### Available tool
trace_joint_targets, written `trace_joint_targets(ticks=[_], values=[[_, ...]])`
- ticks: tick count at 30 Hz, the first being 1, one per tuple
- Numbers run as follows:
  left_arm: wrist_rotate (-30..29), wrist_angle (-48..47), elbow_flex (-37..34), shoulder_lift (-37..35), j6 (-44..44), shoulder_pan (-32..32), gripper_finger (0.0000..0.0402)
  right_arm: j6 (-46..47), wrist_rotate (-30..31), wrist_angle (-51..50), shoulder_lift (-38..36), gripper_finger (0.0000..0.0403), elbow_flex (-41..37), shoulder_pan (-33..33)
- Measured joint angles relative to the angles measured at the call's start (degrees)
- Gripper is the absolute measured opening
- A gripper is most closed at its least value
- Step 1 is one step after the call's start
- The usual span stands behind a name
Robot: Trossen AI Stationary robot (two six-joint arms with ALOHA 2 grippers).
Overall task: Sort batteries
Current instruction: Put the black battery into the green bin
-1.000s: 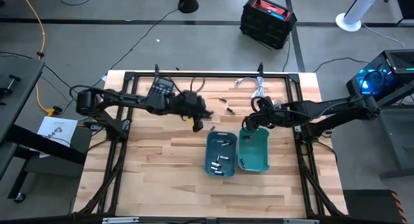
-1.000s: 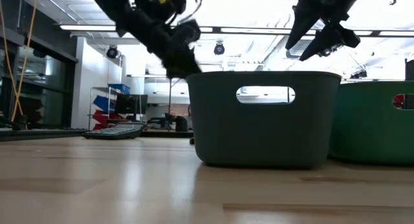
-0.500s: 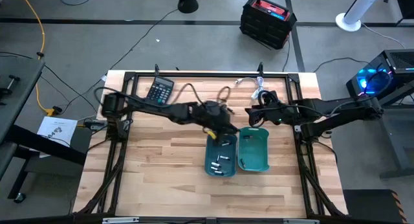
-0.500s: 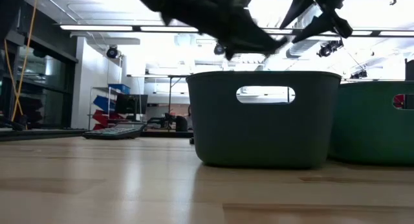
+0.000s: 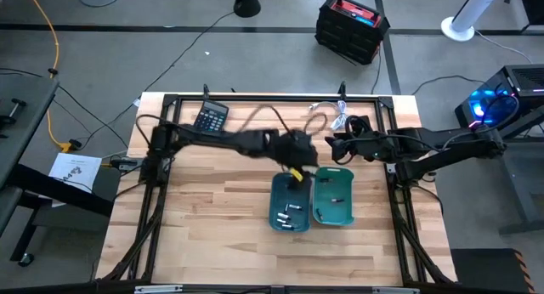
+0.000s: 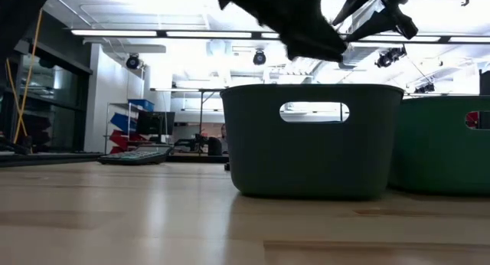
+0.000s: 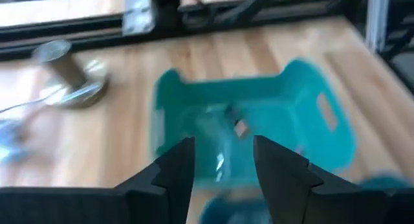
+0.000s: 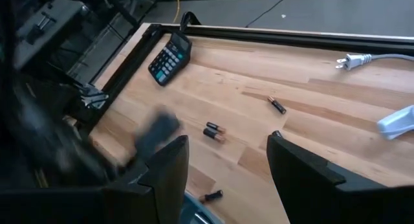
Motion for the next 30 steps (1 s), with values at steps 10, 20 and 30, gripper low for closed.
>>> trace_joint_targets(ticks=[10,20,30], values=[[7.76,-2.31,-18.31,-9.97,-1.67,14.48,0.0152,-0.86,-0.02,-1.05,0.09,0.0203,0.00,0.00],[-2.51,4.13,-34.53,-10.74,4.73,13.98,0.0152,-0.81,2.66,-1.27,0.13,0.0203,0.00,-0.02],[-4.94,6.41,-34.63,-5.78,6.45,13.34,0.0152,0.67,2.91,-1.25,0.13,0.0203,0.00,-0.02]])
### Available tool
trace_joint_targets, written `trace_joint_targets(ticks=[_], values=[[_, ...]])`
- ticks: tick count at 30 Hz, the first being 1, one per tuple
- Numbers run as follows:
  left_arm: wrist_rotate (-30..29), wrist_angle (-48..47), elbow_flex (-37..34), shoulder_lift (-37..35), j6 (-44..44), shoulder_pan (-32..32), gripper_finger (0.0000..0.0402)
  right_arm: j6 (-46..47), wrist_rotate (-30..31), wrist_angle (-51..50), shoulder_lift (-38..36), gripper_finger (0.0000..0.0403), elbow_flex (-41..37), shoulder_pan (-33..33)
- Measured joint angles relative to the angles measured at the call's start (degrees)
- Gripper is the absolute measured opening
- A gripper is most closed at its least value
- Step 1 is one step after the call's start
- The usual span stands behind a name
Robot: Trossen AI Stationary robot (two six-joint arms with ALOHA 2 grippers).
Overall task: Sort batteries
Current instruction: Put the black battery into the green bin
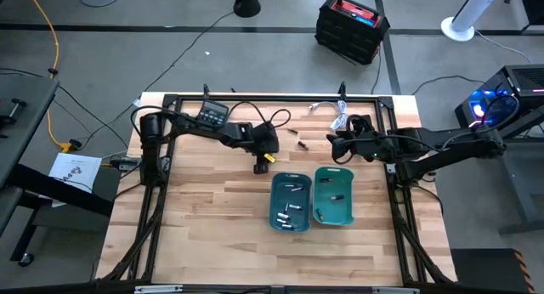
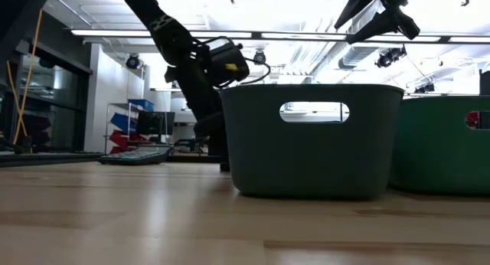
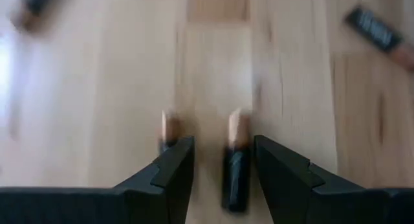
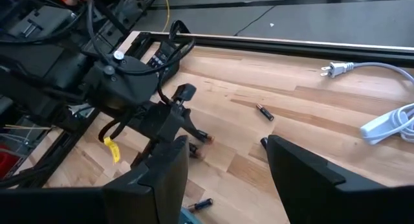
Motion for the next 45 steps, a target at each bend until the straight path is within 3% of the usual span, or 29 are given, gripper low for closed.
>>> trace_joint_targets(ticks=[8,14,20,27,30,36,41,45], values=[[-0.39,-1.10,0.13,0.38,-1.11,-1.51,0.0138,0.02,-0.02,0.00,0.00,0.0203,0.00,0.00],[-0.89,-5.37,0.20,-0.48,-2.44,-3.83,0.0031,-0.04,-0.04,-0.02,0.00,0.0203,0.00,0.00],[0.24,0.33,-0.02,-7.46,-7.58,-4.49,0.0030,-0.17,-0.07,-0.07,0.00,0.0203,0.00,0.00],[2.72,20.19,0.02,-12.62,-10.91,-5.59,0.0030,-0.57,0.01,-0.20,0.02,0.0203,-0.01,0.00],[3.89,28.29,1.38,-9.18,-13.64,-7.99,0.0030,-0.61,0.39,-0.21,0.02,0.0203,-0.01,0.00],[4.79,28.26,11.34,1.80,-14.84,-13.69,0.0033,-0.43,0.95,0.02,0.02,0.0203,-0.02,0.00],[4.64,26.61,22.03,8.67,-14.73,-15.63,0.0090,-0.03,0.92,0.18,0.04,0.0203,-0.04,0.00],[4.38,18.22,28.16,11.61,-13.41,-15.52,0.0135,0.00,0.32,0.26,0.02,0.0203,-0.04,0.00]])
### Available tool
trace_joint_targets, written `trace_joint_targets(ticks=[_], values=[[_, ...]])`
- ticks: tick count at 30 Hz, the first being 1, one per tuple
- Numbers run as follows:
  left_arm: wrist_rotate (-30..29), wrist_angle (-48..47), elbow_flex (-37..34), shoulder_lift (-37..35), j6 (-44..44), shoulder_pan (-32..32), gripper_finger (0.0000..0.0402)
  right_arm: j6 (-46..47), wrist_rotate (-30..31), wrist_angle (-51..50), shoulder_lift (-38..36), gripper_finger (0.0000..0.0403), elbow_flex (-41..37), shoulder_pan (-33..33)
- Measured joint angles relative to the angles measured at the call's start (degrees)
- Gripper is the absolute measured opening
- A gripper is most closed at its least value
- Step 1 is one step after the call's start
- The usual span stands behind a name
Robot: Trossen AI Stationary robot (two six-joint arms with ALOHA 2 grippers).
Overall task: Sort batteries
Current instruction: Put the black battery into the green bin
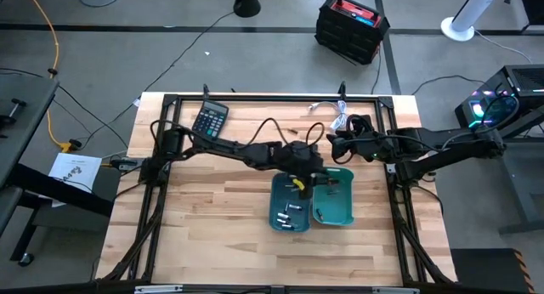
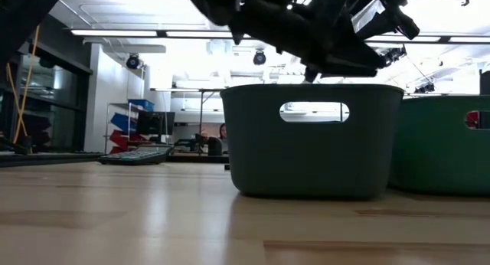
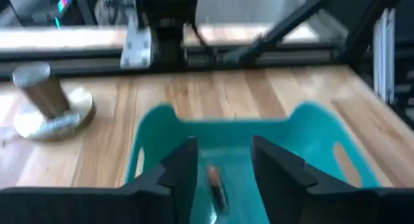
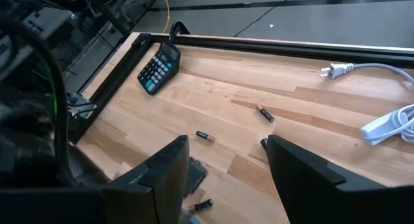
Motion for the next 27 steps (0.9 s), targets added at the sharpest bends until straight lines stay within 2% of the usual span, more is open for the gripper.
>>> trace_joint_targets(ticks=[2,6,9,13,17,20,22,27], values=[[0.00,-5.97,2.46,0.02,0.23,0.34,0.0151,-0.03,-0.10,0.02,-0.02,0.0203,0.00,0.00],[0.19,-24.65,5.52,-3.51,5.23,2.51,0.0169,-0.34,-0.27,-0.15,-0.02,0.0203,0.00,0.00],[-0.74,-31.74,2.25,-8.40,7.89,6.30,0.0170,-0.50,-0.34,-0.36,-0.02,0.0203,0.00,0.00],[-0.96,-30.04,-10.59,-15.79,5.98,12.94,0.0171,-0.33,-0.19,-0.94,0.00,0.0203,-0.02,0.00],[-1.25,-20.60,-26.77,-23.55,4.12,18.23,0.0171,-0.20,0.31,-1.31,0.00,0.0203,-0.02,0.00],[-1.18,-15.63,-35.50,-24.26,4.50,20.48,0.0172,-0.18,1.74,-1.19,0.00,0.0203,-0.02,0.00],[-1.27,-13.10,-37.85,-23.69,5.39,21.16,0.0172,-0.19,2.48,-1.21,0.02,0.0203,-0.02,-0.11],[-1.09,-9.59,-38.40,-19.30,10.48,20.08,0.0172,0.18,2.52,-1.37,0.04,0.0203,-0.02,-0.45]])
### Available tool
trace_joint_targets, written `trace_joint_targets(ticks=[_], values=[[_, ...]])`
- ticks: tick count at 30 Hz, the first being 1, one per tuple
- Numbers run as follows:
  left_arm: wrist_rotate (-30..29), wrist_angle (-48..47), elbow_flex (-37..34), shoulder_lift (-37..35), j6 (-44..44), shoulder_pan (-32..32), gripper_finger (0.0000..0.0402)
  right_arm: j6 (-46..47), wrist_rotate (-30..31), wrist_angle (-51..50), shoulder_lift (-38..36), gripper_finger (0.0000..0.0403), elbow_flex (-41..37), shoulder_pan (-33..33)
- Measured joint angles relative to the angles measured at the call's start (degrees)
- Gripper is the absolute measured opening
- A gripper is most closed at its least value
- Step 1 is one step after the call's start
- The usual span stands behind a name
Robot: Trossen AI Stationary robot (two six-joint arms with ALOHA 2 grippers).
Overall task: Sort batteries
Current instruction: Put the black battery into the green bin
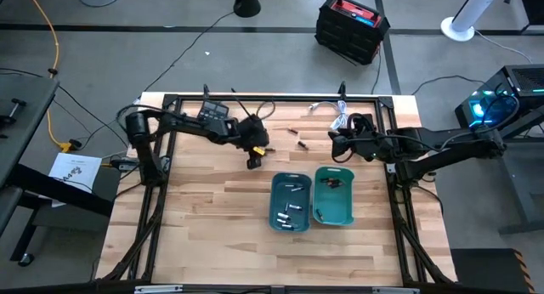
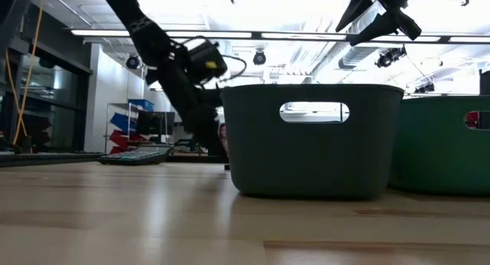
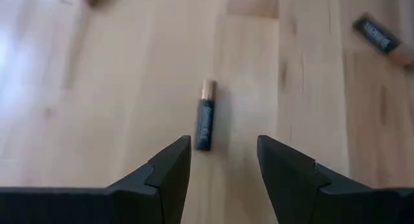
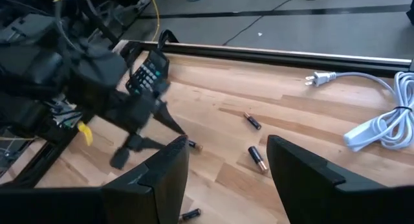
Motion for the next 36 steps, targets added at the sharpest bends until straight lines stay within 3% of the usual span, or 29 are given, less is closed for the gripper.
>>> trace_joint_targets(ticks=[8,12,15,19,26,31,36], values=[[-2.45,2.28,3.73,7.85,-0.33,-1.91,0.0156,1.96,-0.24,0.09,0.04,0.0203,0.00,-0.01],[-2.64,-0.60,4.84,9.35,-3.59,-2.55,0.0077,2.01,-0.64,0.07,0.07,0.0203,0.00,0.10],[0.56,-2.92,4.79,8.05,-8.00,-2.72,0.0019,2.02,-1.31,0.20,0.07,0.0203,0.00,0.12],[4.64,-6.50,3.78,2.59,-10.77,-3.67,0.0017,2.01,-1.43,0.19,0.09,0.0203,0.00,0.12],[9.70,11.58,4.42,-7.65,-13.52,-5.50,0.0010,1.99,-0.62,0.07,0.09,0.0203,0.00,0.10],[8.87,20.01,5.32,-4.89,-15.23,-11.12,0.0010,2.13,0.97,0.28,0.09,0.0203,0.00,0.08],[8.04,19.34,11.69,5.27,-17.97,-16.90,0.0010,2.42,1.74,0.88,0.35,0.0203,0.00,0.08]])
